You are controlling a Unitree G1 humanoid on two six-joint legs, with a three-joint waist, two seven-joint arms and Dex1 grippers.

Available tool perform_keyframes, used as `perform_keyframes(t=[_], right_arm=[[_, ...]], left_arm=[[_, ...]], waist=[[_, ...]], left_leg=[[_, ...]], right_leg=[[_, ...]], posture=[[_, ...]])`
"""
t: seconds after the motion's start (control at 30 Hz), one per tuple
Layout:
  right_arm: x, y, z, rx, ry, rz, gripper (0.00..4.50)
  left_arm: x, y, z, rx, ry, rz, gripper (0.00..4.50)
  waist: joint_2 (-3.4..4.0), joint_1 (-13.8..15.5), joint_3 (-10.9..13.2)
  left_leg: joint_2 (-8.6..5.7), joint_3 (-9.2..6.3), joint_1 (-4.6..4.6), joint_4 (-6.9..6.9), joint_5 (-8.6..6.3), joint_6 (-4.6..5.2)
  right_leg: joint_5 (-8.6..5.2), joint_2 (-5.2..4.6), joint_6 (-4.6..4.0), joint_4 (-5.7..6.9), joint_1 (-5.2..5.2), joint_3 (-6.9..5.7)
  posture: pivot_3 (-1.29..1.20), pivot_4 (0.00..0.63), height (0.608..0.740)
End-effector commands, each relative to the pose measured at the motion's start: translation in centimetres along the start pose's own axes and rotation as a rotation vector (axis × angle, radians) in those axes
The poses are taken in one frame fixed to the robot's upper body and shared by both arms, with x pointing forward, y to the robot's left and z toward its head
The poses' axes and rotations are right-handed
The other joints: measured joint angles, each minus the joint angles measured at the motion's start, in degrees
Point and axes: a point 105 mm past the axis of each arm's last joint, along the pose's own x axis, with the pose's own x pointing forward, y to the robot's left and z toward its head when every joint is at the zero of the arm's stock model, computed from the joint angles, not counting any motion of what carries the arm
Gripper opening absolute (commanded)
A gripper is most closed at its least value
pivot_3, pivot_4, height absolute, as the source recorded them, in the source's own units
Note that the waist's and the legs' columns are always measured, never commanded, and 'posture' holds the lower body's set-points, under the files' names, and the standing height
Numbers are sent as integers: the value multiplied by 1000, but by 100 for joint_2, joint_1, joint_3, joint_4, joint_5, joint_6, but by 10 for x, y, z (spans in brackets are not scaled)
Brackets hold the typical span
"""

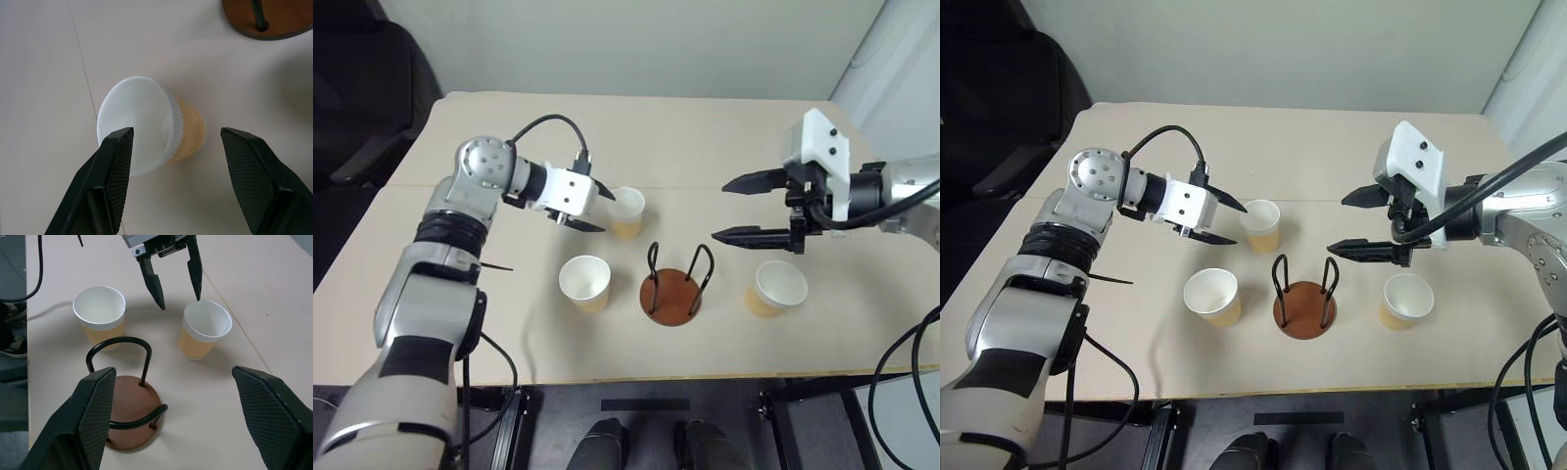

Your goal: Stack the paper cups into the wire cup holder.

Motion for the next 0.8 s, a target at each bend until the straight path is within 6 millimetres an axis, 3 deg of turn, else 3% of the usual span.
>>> perform_keyframes(t=[0.03, 0.3, 0.4, 0.6, 0.63, 0.8], right_arm=[[-8, -1, 9, -35, -24, -36, 3860], [-9, -1, 9, -33, -21, -43, 3860], [-8, 0, 9, -33, -21, -44, 3860], [-9, 0, 8, -29, -19, -45, 3860], [-9, 0, 8, -28, -18, -45, 3860], [-9, 0, 8, -28, -17, -45, 3860]], left_arm=[[-3, 8, 2, 47, 20, 13, 3033], [11, -2, -1, 59, 25, -16, 3033], [18, -6, -3, 64, 27, -14, 2429], [23, -6, -2, 67, 12, -2, 242], [22, -5, -1, 66, 9, -2, 63], [16, -2, 0, 45, -4, -8, 63]], waist=[[0, -1, 0], [0, 23, 0], [0, 32, 0], [0, 29, 0], [0, 29, 0], [0, 33, 0]], left_leg=[[0, 0, 0, 0, 0, 0], [-1, 0, -9, 2, 0, 0], [-1, 0, -11, 3, 0, 0], [-1, 0, -12, 2, 0, 0], [-1, 1, -12, 2, 0, 0], [-2, 1, -14, 3, 0, 0]], right_leg=[[0, 0, 0, 1, -1, 0], [1, 0, 1, 0, -7, 0], [1, -1, 1, 0, -9, 0], [1, 0, 2, 2, -13, 0], [1, 0, 2, 1, -13, 1], [1, 0, 2, 1, -13, 0]], posture=[[0, 150, 740], [0, 150, 740], [0, 150, 740], [0, 150, 740], [0, 150, 740], [0, 150, 740]])
